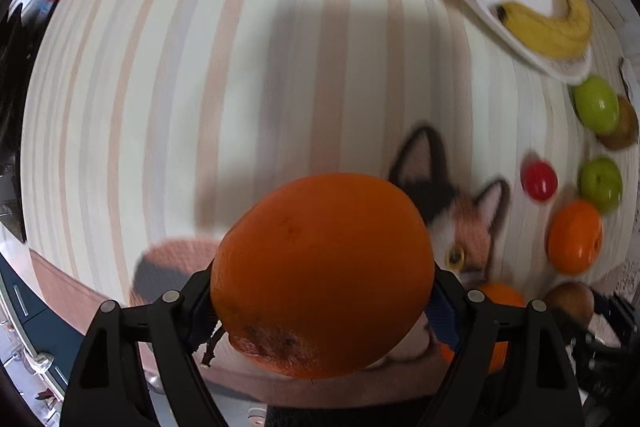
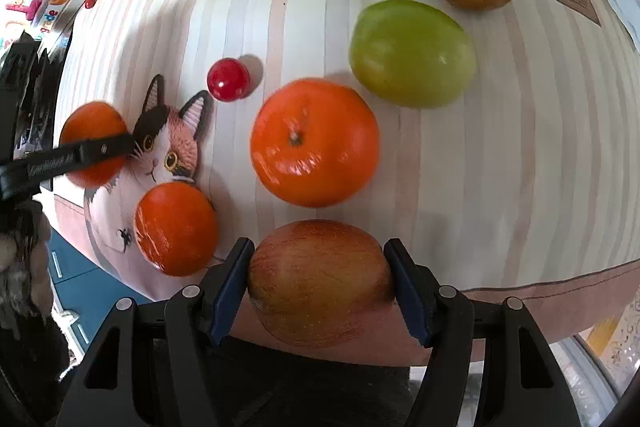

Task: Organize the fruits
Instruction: 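Lift the orange with the left tool while the right tool grasps the red apple, then place the red apple and orange on the plate, opening both tools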

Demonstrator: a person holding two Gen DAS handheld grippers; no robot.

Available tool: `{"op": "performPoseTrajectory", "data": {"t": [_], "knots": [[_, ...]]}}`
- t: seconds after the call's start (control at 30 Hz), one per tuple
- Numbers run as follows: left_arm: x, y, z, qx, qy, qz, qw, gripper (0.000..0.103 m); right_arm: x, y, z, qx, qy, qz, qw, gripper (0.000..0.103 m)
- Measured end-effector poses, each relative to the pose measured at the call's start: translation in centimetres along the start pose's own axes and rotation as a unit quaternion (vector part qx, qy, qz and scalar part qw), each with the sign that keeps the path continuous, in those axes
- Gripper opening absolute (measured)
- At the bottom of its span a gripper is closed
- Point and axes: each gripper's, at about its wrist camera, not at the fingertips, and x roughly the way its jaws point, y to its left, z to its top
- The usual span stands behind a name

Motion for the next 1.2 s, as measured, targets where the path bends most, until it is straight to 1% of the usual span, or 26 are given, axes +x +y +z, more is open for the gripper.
{"op": "performPoseTrajectory", "data": {"t": [0.03,0.07,0.1,0.23,0.4,0.47,0.57,0.6,0.73,0.83,0.9,0.97,1.03,1.07,1.13,1.2], "knots": [[0.3,-0.2,-0.6,0.005,0.005,-0.001,1.0,0.084,0.3,-0.1,-0.1,0.004,0.005,0.009,1.0,0.069],[0.4,-0.3,-1.0,0.01,0.002,0.002,1.0,0.084,0.7,-0.6,-0.2,0.008,0.012,0.014,1.0,0.07],[0.4,-0.4,-1.2,0.009,-0.002,0.002,1.0,0.084,0.7,-0.8,-0.3,0.012,0.006,0.015,1.0,0.07],[0.5,-0.1,-1.1,-0.006,-0.008,-0.004,0.9999,0.084,0.8,-1.0,-0.2,0.017,0.011,0.016,1.0,0.07],[0.4,0.2,-1.0,-0.007,-0.015,0.0,0.9999,0.084,1.5,-0.9,-0.3,0.013,0.024,0.009,1.0,0.07],[0.3,0.1,-1.6,-0.008,-0.022,-0.001,0.9997,0.083,1.5,-1.1,-0.3,0.009,0.02,0.009,1.0,0.068],[-0.2,0.3,-1.4,-0.007,-0.03,-0.004,0.9995,0.083,1.0,-0.9,-0.6,0.006,0.012,0.008,1.0,0.068],[-0.4,-1.5,-0.7,-0.007,-0.032,-0.003,0.9995,0.083,0.7,-0.7,-0.7,0.004,0.007,0.01,1.0,0.068],[-2.2,-2.2,-0.8,0.006,-0.051,-0.01,0.9986,0.083,-1.6,0.2,-0.5,-0.006,-0.013,0.029,0.999,0.068],[-4.6,-3.0,-0.4,0.014,-0.072,-0.026,0.997,0.083,-3.9,1.0,0.1,-0.015,-0.034,0.048,0.998,0.068],[-6.9,-3.8,0.1,0.021,-0.088,-0.048,0.9947,0.083,-5.8,1.2,0.9,-0.016,-0.053,0.063,0.996,0.068],[-8.6,-4.8,1.4,0.028,-0.099,-0.065,0.9926,0.083,-7.6,1.7,1.9,-0.02,-0.076,0.072,0.994,0.068],[-10.7,-6.1,3.3,0.039,-0.109,-0.089,0.9893,0.083,-9.2,1.9,3.6,-0.023,-0.106,0.077,0.991,0.068],[-11.7,-6.1,4.8,0.046,-0.111,-0.097,0.9881,0.083,-9.7,2.1,4.5,-0.024,-0.118,0.075,0.99,0.068],[-13.1,-7.5,7.7,0.063,-0.114,-0.109,0.9855,0.083,-10.7,1.9,7.2,-0.022,-0.147,0.077,0.986,0.068],[-14.3,-9.1,10.8,0.081,-0.114,-0.107,0.9844,0.083,-11.2,1.8,9.8,-0.023,-0.165,0.071,0.983,0.068]]}}
